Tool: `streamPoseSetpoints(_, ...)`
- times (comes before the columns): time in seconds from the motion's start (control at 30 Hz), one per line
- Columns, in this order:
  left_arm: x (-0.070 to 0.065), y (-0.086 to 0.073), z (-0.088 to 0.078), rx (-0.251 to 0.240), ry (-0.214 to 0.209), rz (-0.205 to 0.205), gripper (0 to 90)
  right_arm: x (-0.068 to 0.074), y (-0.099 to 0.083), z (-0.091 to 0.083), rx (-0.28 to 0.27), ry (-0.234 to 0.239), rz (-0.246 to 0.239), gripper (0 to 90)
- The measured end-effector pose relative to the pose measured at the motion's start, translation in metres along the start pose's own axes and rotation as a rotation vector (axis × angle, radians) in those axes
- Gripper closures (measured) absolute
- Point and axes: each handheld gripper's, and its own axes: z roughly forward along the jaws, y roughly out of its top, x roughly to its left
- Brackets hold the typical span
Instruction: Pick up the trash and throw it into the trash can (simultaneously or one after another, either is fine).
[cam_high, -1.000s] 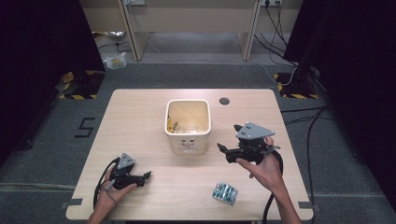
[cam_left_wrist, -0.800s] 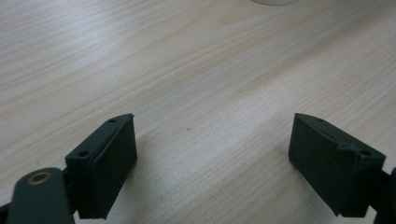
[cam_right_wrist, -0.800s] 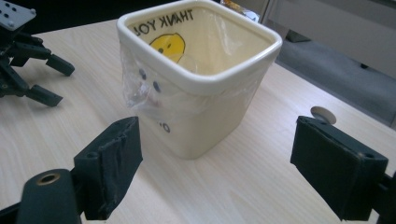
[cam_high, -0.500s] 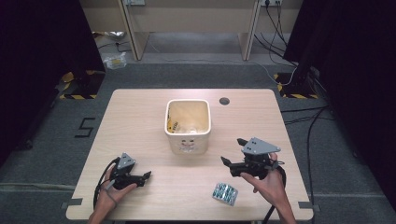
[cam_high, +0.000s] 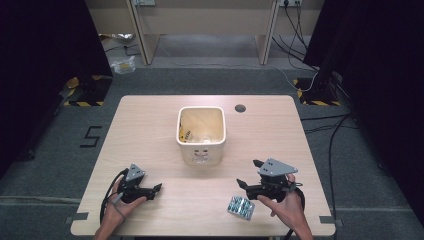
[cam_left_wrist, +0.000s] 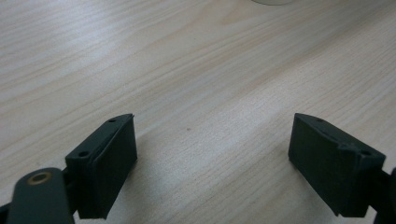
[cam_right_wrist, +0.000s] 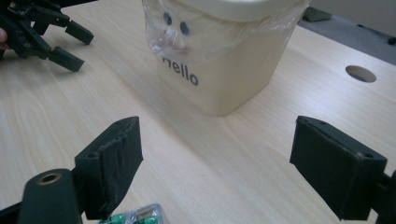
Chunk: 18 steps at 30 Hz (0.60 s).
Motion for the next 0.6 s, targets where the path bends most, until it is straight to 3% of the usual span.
streamPoseSetpoints(0.6,0.000,0.000,0.000,0.000,0.000,0.000,14.2,0.020,-0.042,0.011,0.064,0.088,0.043,15.6)
